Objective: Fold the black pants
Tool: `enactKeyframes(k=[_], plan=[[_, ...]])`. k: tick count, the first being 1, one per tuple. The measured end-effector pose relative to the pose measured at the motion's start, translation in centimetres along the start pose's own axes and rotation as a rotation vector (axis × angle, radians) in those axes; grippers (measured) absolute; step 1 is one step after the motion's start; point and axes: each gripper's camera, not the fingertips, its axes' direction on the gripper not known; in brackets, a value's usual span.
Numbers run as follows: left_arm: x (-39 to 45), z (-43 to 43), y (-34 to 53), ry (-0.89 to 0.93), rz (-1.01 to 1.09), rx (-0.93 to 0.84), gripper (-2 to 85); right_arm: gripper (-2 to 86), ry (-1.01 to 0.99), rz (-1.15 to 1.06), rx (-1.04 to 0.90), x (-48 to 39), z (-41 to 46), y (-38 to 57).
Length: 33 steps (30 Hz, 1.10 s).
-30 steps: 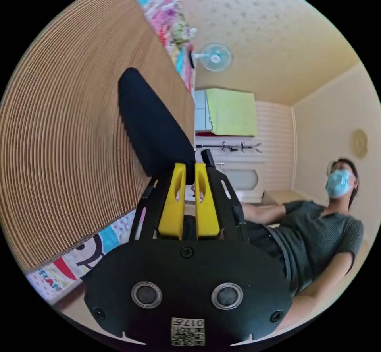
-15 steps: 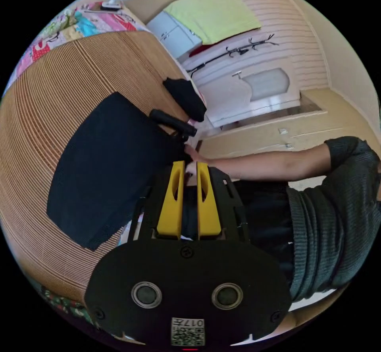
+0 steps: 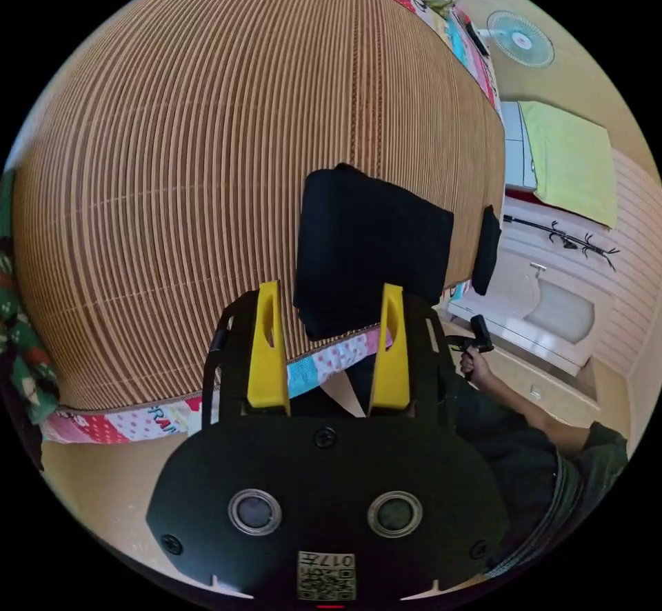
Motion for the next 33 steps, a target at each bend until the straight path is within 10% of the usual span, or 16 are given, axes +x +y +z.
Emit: enactKeyframes(k=[8,14,22,33], plan=[[-4.5,6.3,0.0,0.453,-0.069,-0.16,7.0,11.3,-0.634,-0.127,0.091,0.4,4.5,0.3],[-2.3,8.6,5.8,0.785,-0.176,-0.266,5.6,26.4,-0.639,-0.165,0.028,-0.8,7.9,-1.2],[-1.8,4.1,13.5,0.752,-0.29,-0.263,5.3,15.7,-0.702,-0.135,0.188,-2.2,11.4,-2.8],[-7.9,-18.0,22.6,0.531,-0.02,0.328,5.5,7.9,-0.782,-0.647,-0.305,-27.1,28.0,-2.2]])
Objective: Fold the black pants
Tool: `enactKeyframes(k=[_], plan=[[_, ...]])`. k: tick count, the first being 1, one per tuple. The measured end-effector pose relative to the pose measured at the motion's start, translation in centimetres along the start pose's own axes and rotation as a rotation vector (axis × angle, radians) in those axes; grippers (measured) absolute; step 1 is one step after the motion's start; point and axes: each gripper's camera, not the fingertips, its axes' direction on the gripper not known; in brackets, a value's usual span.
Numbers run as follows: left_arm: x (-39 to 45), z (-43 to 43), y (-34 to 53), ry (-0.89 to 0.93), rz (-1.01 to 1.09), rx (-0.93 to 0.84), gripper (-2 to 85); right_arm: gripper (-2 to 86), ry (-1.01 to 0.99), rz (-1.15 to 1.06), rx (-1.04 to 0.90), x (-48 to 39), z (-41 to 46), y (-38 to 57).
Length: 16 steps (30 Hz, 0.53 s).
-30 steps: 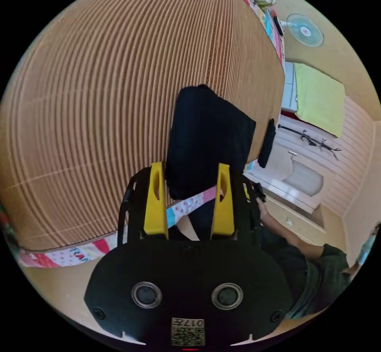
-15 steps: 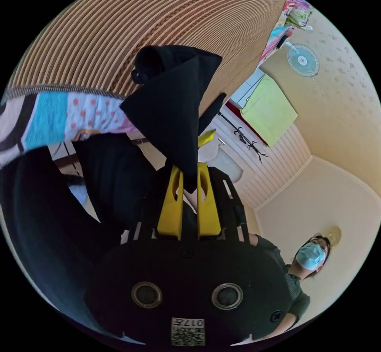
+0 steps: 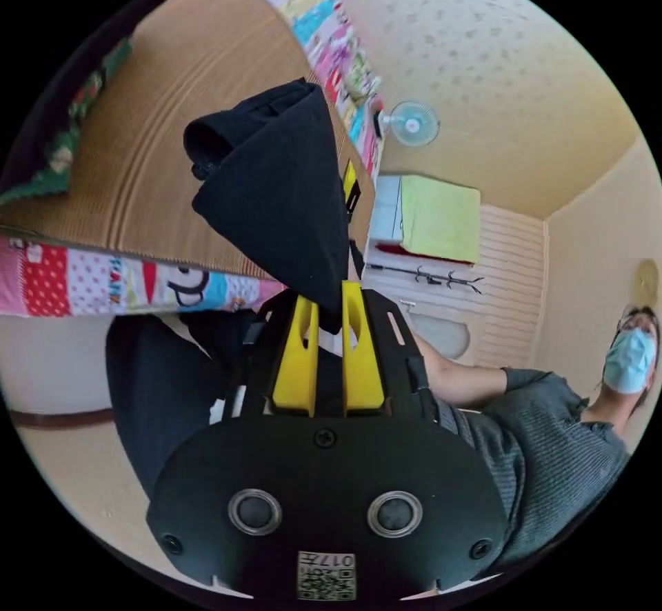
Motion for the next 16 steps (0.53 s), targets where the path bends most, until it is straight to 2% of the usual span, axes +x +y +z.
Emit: enactKeyframes(k=[2,6,8,9,11,12,14,16], plan=[[1.6,-6.1,1.0,-0.02,0.06,0.172,5.6,8.3,0.007,-0.048,-0.211,-1.6,10.2,-4.7],[2.4,-14.3,1.5,-0.013,0.099,0.436,5.7,11.2,0.084,-0.11,-0.474,-3.4,25.7,-10.2],[0.5,-18.0,0.6,-0.005,0.055,0.553,6.0,15.6,0.227,-0.068,-0.588,-2.2,33.2,-12.6],[-0.5,-18.7,0.2,-0.004,0.016,0.571,6.3,16.4,0.287,-0.031,-0.605,-1.5,34.4,-13.1],[-5.7,-20.3,-1.0,-0.055,-0.162,0.623,8.1,17.9,0.582,0.151,-0.614,1.6,35.4,-13.8],[-7.3,-20.4,-1.2,-0.07,-0.22,0.616,8.6,17.7,0.655,0.191,-0.607,2.3,35.0,-13.7],[-14.3,-19.4,-1.1,-0.101,-0.41,0.533,8.9,10.6,0.85,0.291,-0.569,4.3,31.1,-12.1],[-19.5,-17.6,0.2,-0.158,-0.549,0.42,8.7,4.2,0.852,0.329,-0.566,5.5,26.4,-10.0]])
